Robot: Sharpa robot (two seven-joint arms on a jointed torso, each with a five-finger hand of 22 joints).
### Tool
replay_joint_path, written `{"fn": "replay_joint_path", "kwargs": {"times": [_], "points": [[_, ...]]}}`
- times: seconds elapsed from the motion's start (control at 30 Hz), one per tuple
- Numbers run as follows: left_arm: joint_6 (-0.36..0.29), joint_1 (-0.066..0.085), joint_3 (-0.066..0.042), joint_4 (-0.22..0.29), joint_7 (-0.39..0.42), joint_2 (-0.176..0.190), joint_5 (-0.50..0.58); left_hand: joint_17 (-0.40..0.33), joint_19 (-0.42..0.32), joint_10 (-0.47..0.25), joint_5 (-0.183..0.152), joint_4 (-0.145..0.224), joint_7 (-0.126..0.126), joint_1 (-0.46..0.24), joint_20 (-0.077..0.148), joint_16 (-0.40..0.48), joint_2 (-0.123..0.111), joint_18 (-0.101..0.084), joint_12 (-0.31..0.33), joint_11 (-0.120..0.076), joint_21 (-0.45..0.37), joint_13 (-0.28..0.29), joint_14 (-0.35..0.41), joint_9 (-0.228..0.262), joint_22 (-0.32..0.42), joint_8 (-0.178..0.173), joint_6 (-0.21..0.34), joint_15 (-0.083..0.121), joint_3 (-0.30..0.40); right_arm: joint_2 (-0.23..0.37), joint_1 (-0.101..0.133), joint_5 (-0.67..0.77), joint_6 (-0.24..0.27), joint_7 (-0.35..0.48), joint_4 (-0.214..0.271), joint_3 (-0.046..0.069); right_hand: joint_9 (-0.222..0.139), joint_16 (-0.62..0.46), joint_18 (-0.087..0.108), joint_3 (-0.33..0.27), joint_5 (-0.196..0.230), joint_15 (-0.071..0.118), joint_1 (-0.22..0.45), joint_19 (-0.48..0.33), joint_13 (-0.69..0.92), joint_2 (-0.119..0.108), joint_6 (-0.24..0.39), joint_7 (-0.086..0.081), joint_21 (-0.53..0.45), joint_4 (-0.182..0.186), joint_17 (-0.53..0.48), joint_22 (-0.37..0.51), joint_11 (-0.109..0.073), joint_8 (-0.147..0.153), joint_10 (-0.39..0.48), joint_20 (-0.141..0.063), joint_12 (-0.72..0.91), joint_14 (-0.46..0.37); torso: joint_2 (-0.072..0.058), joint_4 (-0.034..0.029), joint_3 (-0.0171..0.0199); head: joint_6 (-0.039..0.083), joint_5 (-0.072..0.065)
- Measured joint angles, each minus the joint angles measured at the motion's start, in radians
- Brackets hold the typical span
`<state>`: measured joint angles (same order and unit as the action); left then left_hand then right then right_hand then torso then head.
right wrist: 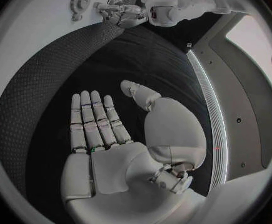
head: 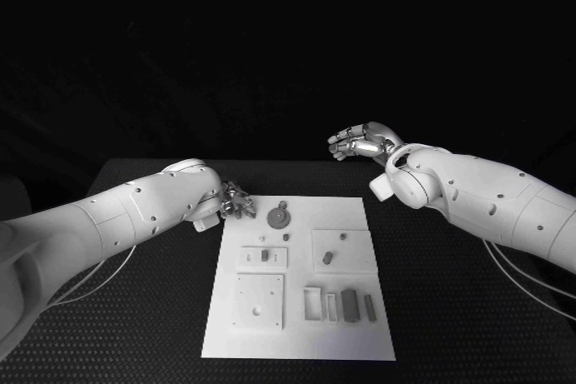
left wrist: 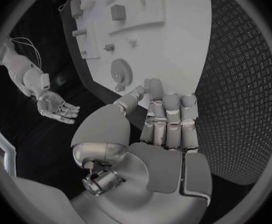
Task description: Assemble the parts on the task board
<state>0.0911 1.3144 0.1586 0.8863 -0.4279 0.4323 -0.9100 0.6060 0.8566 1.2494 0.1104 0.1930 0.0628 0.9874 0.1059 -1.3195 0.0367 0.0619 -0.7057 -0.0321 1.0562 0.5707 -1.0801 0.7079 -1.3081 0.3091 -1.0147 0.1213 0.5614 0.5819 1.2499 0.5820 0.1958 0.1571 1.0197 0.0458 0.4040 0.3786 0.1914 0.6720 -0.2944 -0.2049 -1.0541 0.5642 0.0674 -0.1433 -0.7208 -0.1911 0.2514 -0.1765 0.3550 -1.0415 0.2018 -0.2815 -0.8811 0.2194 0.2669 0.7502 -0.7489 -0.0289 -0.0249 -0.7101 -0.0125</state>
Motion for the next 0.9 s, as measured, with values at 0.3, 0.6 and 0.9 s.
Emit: {"fn": "replay_joint_path", "kwargs": {"times": [0.3, 0.6, 0.9], "points": [[-0.023, -0.001, 0.001, 0.036, -0.003, 0.029, 0.011, 0.003, 0.023, 0.03, 0.087, 0.003, -0.006, 0.0, 0.008, -0.017, 0.0, 0.0, 0.011, -0.002, 0.013, -0.001, -0.017, -0.051, 0.0, 0.0, -0.035, 0.0, 0.003, 0.004, 0.0, 0.0, 0.0, 0.0, 0.001, 0.0, 0.0, 0.0, 0.0, 0.0, 0.0, 0.0, 0.004, 0.0, 0.0, 0.004, 0.0, 0.0, 0.0, 0.0, 0.0, -0.001, 0.0, 0.0, 0.0, 0.0, 0.0, 0.0, 0.001, -0.0009, -0.0001, 0.001, 0.001], [-0.051, 0.002, 0.0, 0.128, -0.014, 0.087, 0.046, 0.007, 0.035, 0.043, 0.119, 0.011, -0.008, 0.0, 0.014, -0.025, 0.0, 0.0, 0.015, 0.003, 0.023, 0.006, -0.021, -0.052, 0.0, 0.0, -0.04, -0.003, -0.005, 0.007, 0.0, 0.0, 0.0, 0.0, 0.002, 0.0, -0.001, 0.0, 0.0, -0.003, -0.004, 0.0, 0.004, 0.0, 0.0, 0.004, 0.0, 0.0, 0.0, 0.003, -0.001, -0.003, 0.0, 0.0, 0.0, 0.0, 0.0, 0.0, 0.001, -0.0014, -0.0005, 0.002, 0.005], [-0.109, 0.026, -0.001, 0.306, -0.052, 0.194, 0.08, 0.009, 0.053, 0.055, 0.167, 0.015, -0.009, -0.007, 0.017, -0.033, -0.007, -0.001, 0.015, 0.007, 0.034, 0.012, -0.03, -0.052, 0.0, 0.0, -0.049, -0.005, -0.009, 0.013, 0.0, -0.001, 0.0, 0.0, 0.0, 0.0, -0.001, 0.0, 0.0, -0.003, -0.004, 0.0, 0.004, 0.0, 0.0, 0.004, 0.0, 0.0, -0.004, 0.003, -0.001, -0.003, 0.0, 0.0, 0.0, 0.0, 0.0, 0.0, 0.003, -0.0045, -0.0005, 0.001, 0.008]]}}
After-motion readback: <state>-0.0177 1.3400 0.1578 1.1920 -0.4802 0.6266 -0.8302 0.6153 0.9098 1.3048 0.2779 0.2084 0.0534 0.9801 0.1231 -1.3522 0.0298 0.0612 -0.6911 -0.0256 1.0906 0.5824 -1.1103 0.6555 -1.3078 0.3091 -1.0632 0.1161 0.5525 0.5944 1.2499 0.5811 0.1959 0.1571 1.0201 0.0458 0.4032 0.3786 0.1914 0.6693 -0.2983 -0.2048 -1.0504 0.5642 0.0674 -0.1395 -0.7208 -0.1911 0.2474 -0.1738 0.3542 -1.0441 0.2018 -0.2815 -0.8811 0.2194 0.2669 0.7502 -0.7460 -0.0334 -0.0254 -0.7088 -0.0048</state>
